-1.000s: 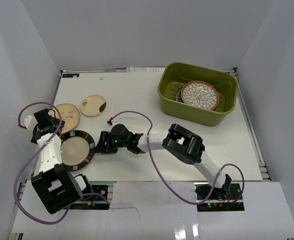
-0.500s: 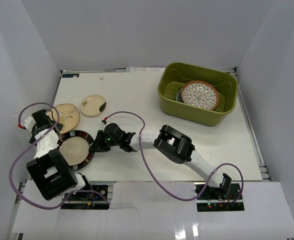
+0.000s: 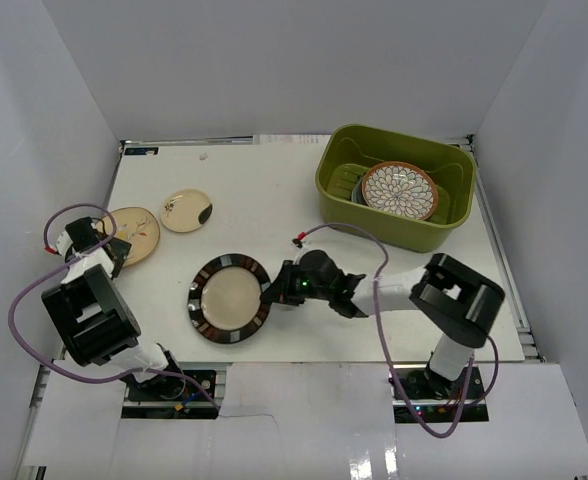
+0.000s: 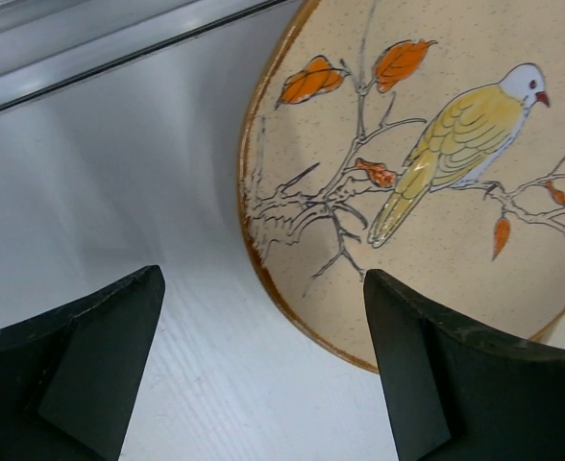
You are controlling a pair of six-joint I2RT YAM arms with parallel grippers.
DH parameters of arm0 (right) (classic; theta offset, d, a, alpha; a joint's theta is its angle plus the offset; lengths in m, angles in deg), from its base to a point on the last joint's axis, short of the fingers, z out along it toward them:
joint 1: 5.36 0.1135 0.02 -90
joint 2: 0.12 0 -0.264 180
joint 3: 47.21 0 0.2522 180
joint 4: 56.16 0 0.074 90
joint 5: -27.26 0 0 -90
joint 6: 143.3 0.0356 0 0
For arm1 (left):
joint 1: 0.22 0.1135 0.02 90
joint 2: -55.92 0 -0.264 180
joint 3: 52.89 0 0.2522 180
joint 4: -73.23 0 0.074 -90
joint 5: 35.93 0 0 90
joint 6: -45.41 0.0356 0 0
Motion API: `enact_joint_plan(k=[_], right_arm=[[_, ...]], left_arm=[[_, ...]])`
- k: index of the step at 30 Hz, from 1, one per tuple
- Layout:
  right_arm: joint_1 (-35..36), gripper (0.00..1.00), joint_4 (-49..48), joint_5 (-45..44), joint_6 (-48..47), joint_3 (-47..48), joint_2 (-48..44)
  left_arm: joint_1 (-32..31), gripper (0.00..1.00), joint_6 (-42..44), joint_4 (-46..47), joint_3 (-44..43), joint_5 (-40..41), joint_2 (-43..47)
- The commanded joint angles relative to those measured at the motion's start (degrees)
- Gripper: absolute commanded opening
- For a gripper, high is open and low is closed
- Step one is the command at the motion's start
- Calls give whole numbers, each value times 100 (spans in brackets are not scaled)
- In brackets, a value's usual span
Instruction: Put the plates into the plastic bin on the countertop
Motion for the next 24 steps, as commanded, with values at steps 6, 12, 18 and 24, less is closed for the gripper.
enact_joint_plan(k=[6,12,18,24], right_arm=[[-1066,8,41,-193,-880,-406,-2897],[-3056,8,850,542,-828,-28,-4243],[-5527,8,1650,1344,-670,727,-4272],[-6920,8,1730,1819,-503,1299,-2947]], left_arm=[[44,92,-879,967,453,-800,-77],[36,88,-1468,1520,892,-1132,-86],[44,83,-1618,1951,1121,-1292,-235],[44,77,-1715,2206,1209,-1301,-394]])
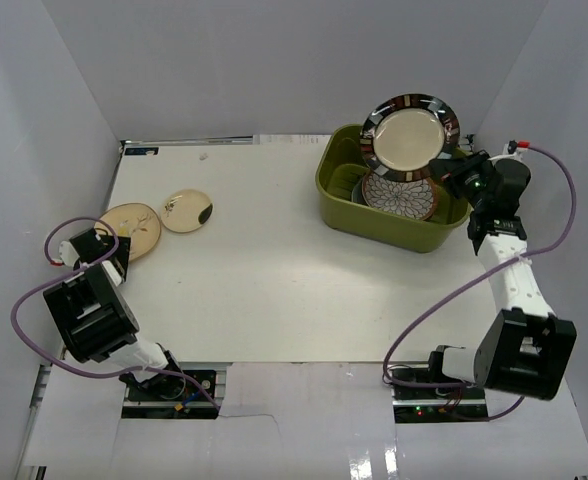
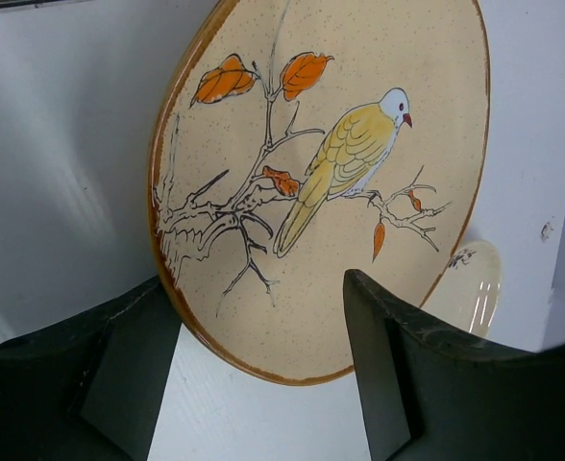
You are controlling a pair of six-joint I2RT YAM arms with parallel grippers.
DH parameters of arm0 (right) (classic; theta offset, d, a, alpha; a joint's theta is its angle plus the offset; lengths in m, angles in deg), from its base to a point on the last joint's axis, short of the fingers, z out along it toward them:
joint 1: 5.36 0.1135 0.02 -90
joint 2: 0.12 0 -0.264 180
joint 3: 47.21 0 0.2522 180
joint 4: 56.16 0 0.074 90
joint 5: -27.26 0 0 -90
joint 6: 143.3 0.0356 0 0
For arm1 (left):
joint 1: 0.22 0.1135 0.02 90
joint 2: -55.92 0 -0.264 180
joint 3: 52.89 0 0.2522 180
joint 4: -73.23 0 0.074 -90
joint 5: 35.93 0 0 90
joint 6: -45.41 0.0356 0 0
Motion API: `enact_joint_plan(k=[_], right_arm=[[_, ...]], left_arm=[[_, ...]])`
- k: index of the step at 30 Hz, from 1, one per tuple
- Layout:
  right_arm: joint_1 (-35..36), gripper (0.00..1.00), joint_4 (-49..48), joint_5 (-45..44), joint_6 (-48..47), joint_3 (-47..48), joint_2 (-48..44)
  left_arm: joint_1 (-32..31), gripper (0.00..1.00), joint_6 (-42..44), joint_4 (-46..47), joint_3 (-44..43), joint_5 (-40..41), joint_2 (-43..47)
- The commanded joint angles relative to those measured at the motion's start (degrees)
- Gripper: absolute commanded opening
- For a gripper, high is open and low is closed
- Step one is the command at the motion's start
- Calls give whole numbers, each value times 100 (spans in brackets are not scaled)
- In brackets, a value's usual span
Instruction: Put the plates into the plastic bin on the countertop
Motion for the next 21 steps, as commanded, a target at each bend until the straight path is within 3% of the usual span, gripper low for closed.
enact_joint_plan(k=[1,6,14,17,18,20,21], right_arm=[[-320,8,-360,619,304,534,590],[-479,8,-87,628,85,685,1171],[-496,8,387,356,-267,421,1154],[-496,25,423,180,-346,122,935],[-488,42,432,145,-373,9,838],[-488,55,519,66,-487,-63,732],[-496,67,563,39,-522,-89,654]], left_arm=[[-21,76,-86,-200,221,-108,-265],[-12,72,-34,-85,160,-90,-370],[-21,59,-86,90,212,-20,-546],[-12,52,-122,196,265,-46,-564],[-21,49,-122,196,265,-55,-564],[-21,39,-104,187,283,-29,-555],[-21,36,-78,187,291,-11,-503]])
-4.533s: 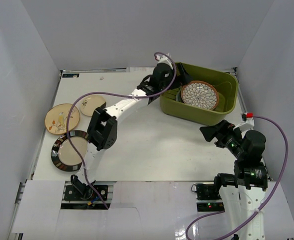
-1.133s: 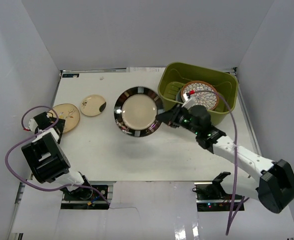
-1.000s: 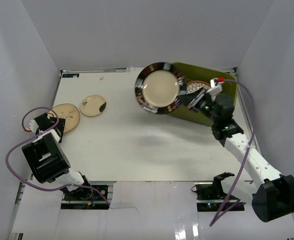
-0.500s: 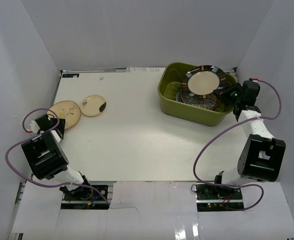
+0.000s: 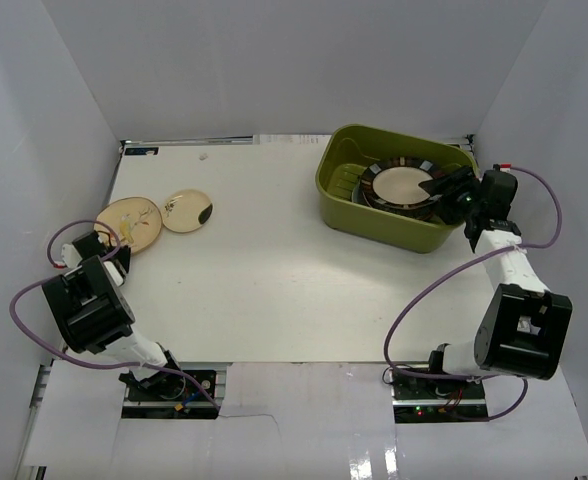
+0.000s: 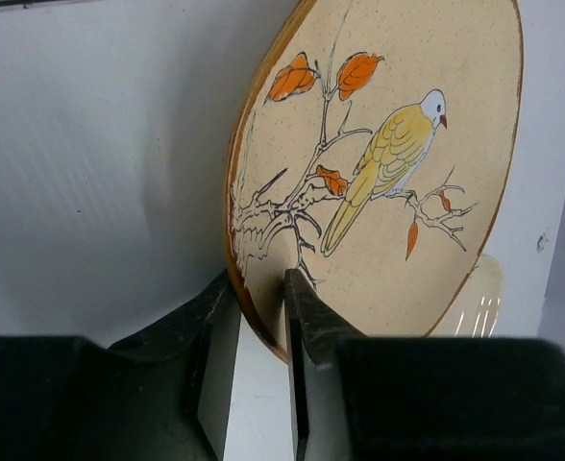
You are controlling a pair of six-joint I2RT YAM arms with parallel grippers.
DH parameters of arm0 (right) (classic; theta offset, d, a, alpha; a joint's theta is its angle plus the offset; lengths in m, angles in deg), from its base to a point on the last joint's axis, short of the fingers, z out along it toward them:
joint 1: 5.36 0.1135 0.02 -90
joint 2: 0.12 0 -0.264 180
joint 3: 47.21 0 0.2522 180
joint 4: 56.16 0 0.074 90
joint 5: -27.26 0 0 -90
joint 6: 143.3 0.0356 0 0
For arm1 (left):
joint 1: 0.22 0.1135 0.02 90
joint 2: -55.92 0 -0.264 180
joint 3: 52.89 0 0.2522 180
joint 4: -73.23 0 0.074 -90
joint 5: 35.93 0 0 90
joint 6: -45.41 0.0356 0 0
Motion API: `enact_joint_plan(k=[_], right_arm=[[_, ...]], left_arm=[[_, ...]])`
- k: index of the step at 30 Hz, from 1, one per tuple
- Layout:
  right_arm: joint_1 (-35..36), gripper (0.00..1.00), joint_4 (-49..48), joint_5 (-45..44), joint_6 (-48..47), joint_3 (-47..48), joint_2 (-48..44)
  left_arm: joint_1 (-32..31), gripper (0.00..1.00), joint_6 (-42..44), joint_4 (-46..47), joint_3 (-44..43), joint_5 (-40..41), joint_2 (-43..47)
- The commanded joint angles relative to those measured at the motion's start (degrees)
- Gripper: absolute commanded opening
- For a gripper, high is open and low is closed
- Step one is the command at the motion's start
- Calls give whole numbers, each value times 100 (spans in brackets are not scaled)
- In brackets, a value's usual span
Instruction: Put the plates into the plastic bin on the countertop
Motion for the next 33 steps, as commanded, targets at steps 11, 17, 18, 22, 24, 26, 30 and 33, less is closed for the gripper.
enact_joint_plan(k=[11,17,18,22,24,26,30,33], right_arm=[[70,90,-122,416,-621,-339,-1634],[1009,90,-79,234,-761,-683,-2109],[1132,90,26,154,-866,-657,-2145],[1503,90,114,144,-893,-482,-2286],[1503,90,315,162,-972,-315,-2330],[1503,90,510,197,-1078,-77,-2400],[1494,90,694,250,-1183,125,-2470],[1494,90,791,303,-1227,169,-2584]], left_arm=[[-23,0,260,-607,277,26,703],[-23,0,242,-914,374,-97,1817],[-23,0,216,-967,365,-114,1977],[-23,0,49,-1283,277,-220,2838],[-15,0,23,-1546,145,-202,3346],[-15,0,-65,-1758,40,-211,3638],[-15,0,-241,-2091,-83,-316,4201],[-23,0,-215,-2303,-355,-395,4351]])
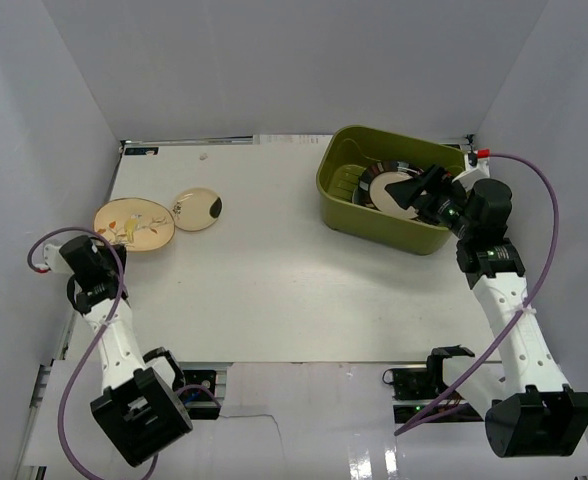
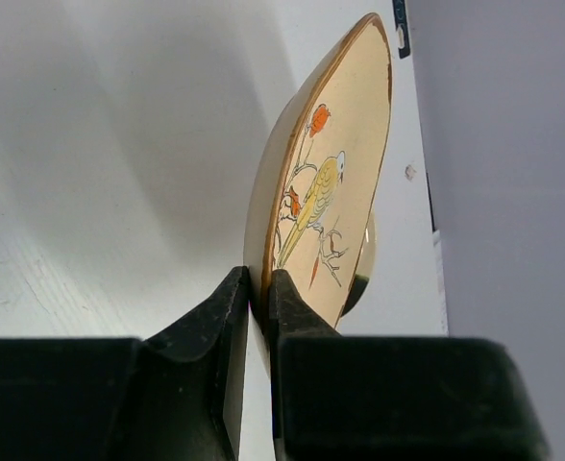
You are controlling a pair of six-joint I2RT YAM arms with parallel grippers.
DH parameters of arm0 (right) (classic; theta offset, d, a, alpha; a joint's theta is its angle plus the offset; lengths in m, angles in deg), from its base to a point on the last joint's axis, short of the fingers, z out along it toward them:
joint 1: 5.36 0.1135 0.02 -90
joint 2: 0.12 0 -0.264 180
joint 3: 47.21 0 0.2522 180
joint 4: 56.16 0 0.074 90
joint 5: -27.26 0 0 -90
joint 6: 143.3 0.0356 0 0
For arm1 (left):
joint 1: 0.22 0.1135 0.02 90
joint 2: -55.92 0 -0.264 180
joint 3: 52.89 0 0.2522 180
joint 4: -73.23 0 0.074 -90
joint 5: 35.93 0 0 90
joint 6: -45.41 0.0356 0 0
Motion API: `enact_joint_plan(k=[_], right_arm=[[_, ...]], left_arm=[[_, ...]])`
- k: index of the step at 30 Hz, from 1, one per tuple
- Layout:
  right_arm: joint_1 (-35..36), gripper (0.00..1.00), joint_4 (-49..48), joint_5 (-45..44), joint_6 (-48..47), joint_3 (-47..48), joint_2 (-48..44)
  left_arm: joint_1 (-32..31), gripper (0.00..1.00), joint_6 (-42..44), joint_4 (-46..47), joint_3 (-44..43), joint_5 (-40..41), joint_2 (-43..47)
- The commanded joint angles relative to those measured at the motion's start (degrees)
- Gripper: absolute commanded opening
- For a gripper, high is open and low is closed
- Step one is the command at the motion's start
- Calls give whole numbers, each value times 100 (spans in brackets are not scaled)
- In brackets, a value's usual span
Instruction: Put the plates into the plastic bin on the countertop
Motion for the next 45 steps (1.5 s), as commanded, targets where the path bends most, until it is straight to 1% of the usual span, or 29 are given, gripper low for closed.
enact_joint_plan(k=[1,5,6,8,9,12,14,15,16,17,18,19,20,21,23,24,25,26,27,28,29,30,35,36,37,39,40,41,45], right_arm=[[-12,90,153,145,-226,270,-202],[-21,90,530,67,-454,682,-246],[-21,90,557,93,-455,709,-255],[-21,90,558,110,-437,701,-281],[-30,90,549,137,-394,692,-282],[-30,90,523,207,-367,683,-238],[-30,90,549,198,-367,709,-194],[-30,91,549,198,-376,736,-185],[-30,93,549,207,-367,745,-150],[-30,94,549,233,-367,753,-132],[-30,94,566,251,-376,762,-123],[-30,99,584,260,-393,762,-132],[-30,92,601,277,-402,762,-141],[-30,89,636,269,-419,762,-193],[-30,72,759,207,-463,762,-255],[-30,62,795,155,-490,762,-299],[-38,41,864,15,-516,745,-404],[-47,28,961,-73,-569,719,-457],[-65,16,1031,-152,-586,710,-501],[-73,8,1084,-258,-587,657,-606],[-91,8,1111,-285,-578,622,-668],[-100,8,1120,-311,-534,578,-738],[-126,8,1304,-663,-508,709,-1098],[-126,8,1313,-663,-508,744,-1142],[-126,8,1340,-689,-508,780,-1143],[-135,8,1401,-759,-534,876,-1134],[-135,8,1410,-768,-543,894,-1134],[-135,8,1401,-760,-534,903,-1134],[-135,8,1401,-725,-525,929,-1152]], left_arm=[[-23,0,-271,200,-699,-352,367],[-111,0,-246,-64,-1463,-467,280],[-172,0,-202,-204,-1812,-397,236],[-225,0,-140,-285,-2070,-370,139],[-252,0,-149,-259,-2193,-526,121],[-331,0,-394,178,-2115,-1027,165],[-366,0,-605,417,-2071,-1659,130],[-418,0,-919,671,-2045,-1905,95],[-471,0,-1061,786,-2053,-2317,51],[-576,0,-1202,892,-2062,-2434,-19],[-934,0,-1343,1145,-2088,-2453,-46],[-1181,0,-1309,1165,-2158,-2401,-107],[-1462,0,-1309,1165,-2411,-2261,-186],[-1970,0,-1378,1244,-2527,-2216,-387],[-2517,0,-1475,1453,-2807,-1971,-599],[-2946,0,-1519,1629,-2914,-1891,-695],[-3133,0,-1555,1666,-3036,-1812,-949],[-3700,0,-1546,1701,-3299,-1611,-1090],[-3941,0,-1520,1754,-3441,-1478,-1248],[-4170,0,-1433,1780,-3581,-1347,-1563],[-4407,0,-1388,1824,-3722,-1232,-1749],[-4827,0,-1362,1859,-4028,-1040,-1951],[-5796,0,-1169,2053,-4987,-625,-3515],[-5894,0,-1125,2044,-5389,-538,-3753],[-5973,0,-1098,2044,-5602,-519,-4260],[-6228,0,-1054,1992,-6041,-510,-4772],[-6298,0,-1054,1948,-6496,-536,-5027],[-6447,0,-1063,1895,-6701,-537,-5490],[-6755,0,-1010,1728,-7789,-510,-6469]])
